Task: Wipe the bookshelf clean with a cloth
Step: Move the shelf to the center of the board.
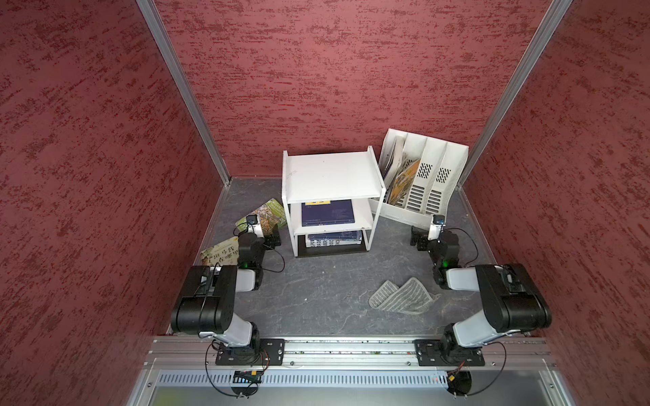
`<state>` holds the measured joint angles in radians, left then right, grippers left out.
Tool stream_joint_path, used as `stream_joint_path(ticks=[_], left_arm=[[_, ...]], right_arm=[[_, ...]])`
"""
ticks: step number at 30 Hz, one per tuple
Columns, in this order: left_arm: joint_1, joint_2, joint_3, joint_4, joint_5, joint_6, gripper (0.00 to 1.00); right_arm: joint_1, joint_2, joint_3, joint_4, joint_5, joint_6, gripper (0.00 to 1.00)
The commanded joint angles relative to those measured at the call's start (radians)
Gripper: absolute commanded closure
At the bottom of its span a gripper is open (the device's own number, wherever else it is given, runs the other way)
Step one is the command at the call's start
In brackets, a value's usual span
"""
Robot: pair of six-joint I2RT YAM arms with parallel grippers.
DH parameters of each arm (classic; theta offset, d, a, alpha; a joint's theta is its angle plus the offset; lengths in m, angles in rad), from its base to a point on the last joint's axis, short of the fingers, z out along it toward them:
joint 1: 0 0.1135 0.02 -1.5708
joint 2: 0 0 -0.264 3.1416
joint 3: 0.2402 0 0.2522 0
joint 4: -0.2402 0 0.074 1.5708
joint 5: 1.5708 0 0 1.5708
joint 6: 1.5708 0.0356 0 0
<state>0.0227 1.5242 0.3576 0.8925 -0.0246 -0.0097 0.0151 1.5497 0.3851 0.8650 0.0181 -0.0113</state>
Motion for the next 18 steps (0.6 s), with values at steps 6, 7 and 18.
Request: stream_joint_path(ticks=[6, 7, 18], left_arm=[[0.015, -0.022, 0.021, -0.016, 0.007, -0.009, 0.0], [0.021, -0.056, 0.03, -0.051, 0.004, -0.018, 0.0], [0.155, -0.574, 0.22, -0.856, 0.003, -0.381, 0.0]], right_arm=[[-0.001, -0.01, 0.011, 0.015, -0.018, 0.001, 0.01], [-0.003, -0.01, 0.011, 0.015, -0.018, 0.0, 0.01], [-0.003, -0.394, 0.19, -0.608, -0.003, 0.113, 0.02]])
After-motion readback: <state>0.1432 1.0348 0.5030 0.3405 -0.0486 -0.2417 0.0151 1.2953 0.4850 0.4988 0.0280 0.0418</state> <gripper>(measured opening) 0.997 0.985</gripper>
